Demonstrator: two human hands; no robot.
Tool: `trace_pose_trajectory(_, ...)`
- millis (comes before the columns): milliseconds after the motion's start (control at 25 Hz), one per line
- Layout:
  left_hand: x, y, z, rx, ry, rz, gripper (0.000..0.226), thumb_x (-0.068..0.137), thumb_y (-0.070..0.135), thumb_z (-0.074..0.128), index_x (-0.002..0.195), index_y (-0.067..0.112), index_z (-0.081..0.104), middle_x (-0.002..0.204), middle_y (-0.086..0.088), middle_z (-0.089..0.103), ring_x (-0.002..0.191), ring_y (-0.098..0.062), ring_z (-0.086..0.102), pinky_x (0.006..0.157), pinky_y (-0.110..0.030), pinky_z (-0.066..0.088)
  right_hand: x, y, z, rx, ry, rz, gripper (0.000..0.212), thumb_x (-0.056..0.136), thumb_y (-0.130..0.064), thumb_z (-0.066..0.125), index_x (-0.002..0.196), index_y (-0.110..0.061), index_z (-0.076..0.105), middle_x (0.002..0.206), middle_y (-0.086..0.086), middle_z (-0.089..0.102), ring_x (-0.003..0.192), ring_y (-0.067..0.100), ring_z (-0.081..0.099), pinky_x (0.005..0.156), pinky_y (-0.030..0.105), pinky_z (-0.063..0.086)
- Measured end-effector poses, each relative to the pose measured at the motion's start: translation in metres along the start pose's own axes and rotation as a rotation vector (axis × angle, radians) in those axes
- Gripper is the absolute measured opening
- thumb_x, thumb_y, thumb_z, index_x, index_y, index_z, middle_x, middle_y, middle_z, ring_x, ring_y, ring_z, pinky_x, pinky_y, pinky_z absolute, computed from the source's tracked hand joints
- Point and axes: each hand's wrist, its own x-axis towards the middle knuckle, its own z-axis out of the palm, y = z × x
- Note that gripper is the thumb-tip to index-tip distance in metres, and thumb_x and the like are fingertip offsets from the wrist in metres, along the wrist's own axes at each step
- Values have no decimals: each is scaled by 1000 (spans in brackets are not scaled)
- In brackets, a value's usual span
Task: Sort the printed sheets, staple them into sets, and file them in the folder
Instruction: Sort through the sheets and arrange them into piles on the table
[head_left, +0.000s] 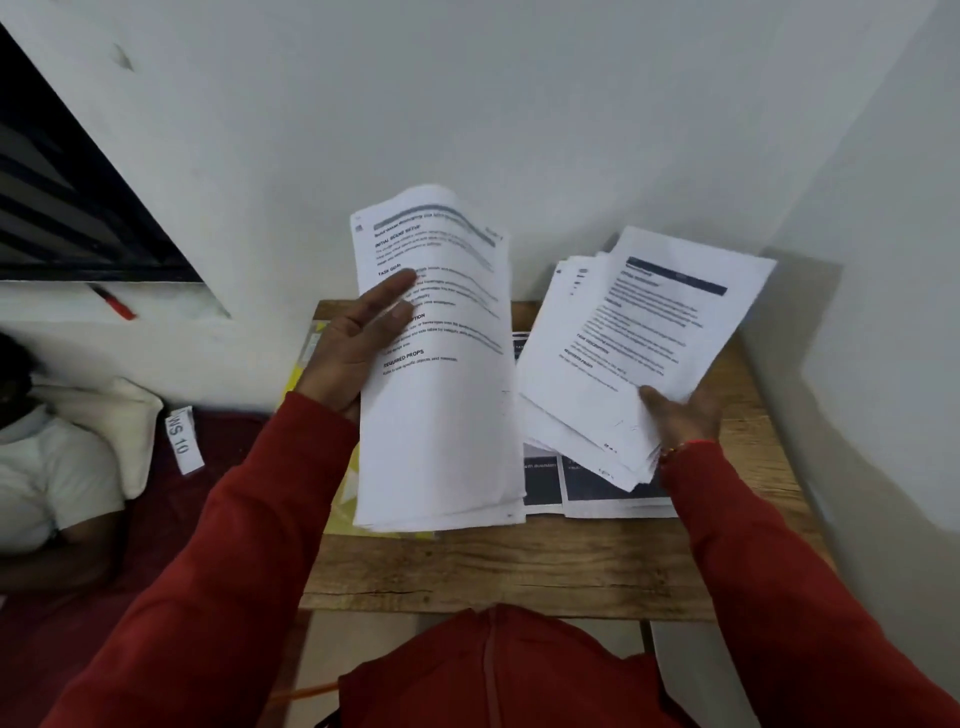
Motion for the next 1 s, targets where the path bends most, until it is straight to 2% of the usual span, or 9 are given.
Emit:
trace_pose_trajectory(80, 6, 5, 4, -23, -64, 14, 36, 94, -1, 47, 114, 21, 68, 110, 6, 72, 100, -8, 67, 79, -20, 54, -19, -9, 12, 61, -184, -9, 35, 80, 3, 72, 114, -2, 63, 103, 6, 72, 88, 16, 71, 74, 29, 58)
trace_pose_trajectory(160, 12, 2, 4, 106, -81, 24, 33, 93, 3, 54, 120, 19, 65, 118, 4, 69, 108, -9, 65, 86, -23, 53, -39, -24, 27, 150, -362, 32, 9, 91, 9, 54, 94, 2, 59, 74, 1, 71, 62, 1, 68, 56, 17, 53)
trace_pose_trajectory(240, 16, -9, -1, 412, -49, 128, 36, 88, 14, 67, 124, 18, 64, 122, 6, 66, 115, -4, 60, 102, -28, 47, -50, -32, 39, 236, -527, 146, 32, 100, 1, 36, 78, -5, 59, 55, -3, 66, 48, 3, 63, 45, 16, 49)
trace_pose_trajectory(360, 14, -32, -11, 736, 66, 270, 56, 83, 21, 74, 134, 26, 53, 125, 18, 53, 121, 11, 47, 110, -19, 34, -57, -29, 49, 256, -643, 135, 48, 100, -2, 37, 74, -13, 76, 70, 1, 73, 62, 13, 69, 54, 24, 56)
trace_pose_trajectory(520, 8, -55, -17, 586, 208, 151, 91, 76, 26, 80, 146, 34, 23, 143, 0, 45, 125, -18, 51, 103, -40, 46, -57, -22, 43, 207, -677, -7, 40, 90, 16, 46, 90, -17, 70, 75, -8, 73, 67, 6, 68, 58, 21, 54)
trace_pose_trajectory(680, -4, -72, -26, 128, 352, -355, 104, 78, 33, 79, 150, 37, 3, 125, -4, 55, 109, -27, 61, 92, -51, 50, -58, -22, 38, 59, -685, -107, 41, 81, 14, 64, 113, -10, 59, 87, -8, 74, 78, 8, 70, 63, 25, 55)
trace_pose_trajectory(800, -12, -89, -47, 84, 192, -548, 101, 69, 43, 84, 148, 14, 29, 132, -10, 57, 112, -35, 61, 96, -55, 48, -61, -19, 40, -17, -698, -144, 56, 78, 13, 69, 128, -8, 54, 103, -5, 72, 93, 11, 69, 71, 28, 55)
trace_pose_trajectory(880, -21, -94, -44, -4, 16, -576, 71, 74, 35, 78, 135, 11, 52, 130, -16, 61, 115, -37, 60, 99, -54, 47, -64, -21, 42, 26, -739, -107, 62, 76, 11, 69, 131, -9, 49, 103, -11, 71, 94, 6, 68, 72, 23, 54)
trace_pose_trajectory(1000, -22, -87, -37, 28, 23, -324, 52, 76, 18, 74, 126, 10, 60, 123, -12, 66, 110, -33, 64, 94, -48, 52, -67, -32, 43, 238, -735, 57, 23, 96, -10, 55, 118, -15, 58, 93, -10, 73, 89, 12, 68, 64, 19, 53)
